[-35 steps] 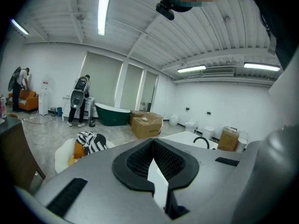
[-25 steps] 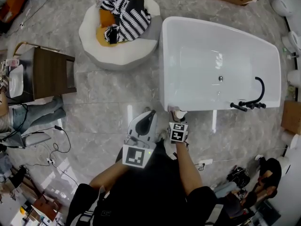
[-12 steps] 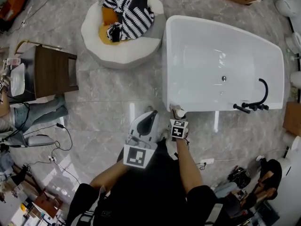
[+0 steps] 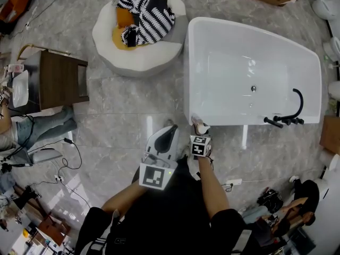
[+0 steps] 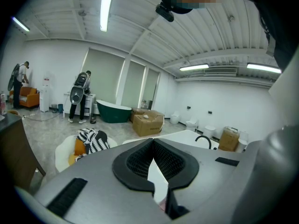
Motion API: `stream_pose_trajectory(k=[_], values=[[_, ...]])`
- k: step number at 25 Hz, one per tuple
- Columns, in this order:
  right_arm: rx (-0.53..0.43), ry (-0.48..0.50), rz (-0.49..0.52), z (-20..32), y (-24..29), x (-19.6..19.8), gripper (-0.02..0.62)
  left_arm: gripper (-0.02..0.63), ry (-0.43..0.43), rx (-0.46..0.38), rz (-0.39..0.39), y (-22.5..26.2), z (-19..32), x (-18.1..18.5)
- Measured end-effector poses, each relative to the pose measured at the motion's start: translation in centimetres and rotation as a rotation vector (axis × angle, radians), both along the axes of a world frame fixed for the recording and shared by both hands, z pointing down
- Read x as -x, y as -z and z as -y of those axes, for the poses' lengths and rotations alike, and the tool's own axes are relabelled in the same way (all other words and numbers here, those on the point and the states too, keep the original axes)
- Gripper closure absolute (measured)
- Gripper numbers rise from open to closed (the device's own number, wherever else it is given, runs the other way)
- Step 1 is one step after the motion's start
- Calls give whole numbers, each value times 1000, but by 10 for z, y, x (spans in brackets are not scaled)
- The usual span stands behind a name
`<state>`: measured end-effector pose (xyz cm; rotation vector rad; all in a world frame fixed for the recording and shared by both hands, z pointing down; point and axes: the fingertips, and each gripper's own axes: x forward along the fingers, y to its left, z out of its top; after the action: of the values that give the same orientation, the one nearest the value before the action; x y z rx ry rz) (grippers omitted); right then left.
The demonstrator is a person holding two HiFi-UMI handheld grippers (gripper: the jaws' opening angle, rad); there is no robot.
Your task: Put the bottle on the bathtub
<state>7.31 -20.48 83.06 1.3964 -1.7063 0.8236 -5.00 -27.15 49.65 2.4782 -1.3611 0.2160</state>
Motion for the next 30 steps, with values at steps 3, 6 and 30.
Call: stream_pose_trajectory(k=[3,6,30], values=[[-5,3,-6,-1,1,4,380,589,2,1,0,0,-3,0],[-8,11,-6,-3,-3,5,379,589,2,1,4,0,-6,1],[15,16,51,-13,8,4,373,589,1,-22,1,11,-32,-1]])
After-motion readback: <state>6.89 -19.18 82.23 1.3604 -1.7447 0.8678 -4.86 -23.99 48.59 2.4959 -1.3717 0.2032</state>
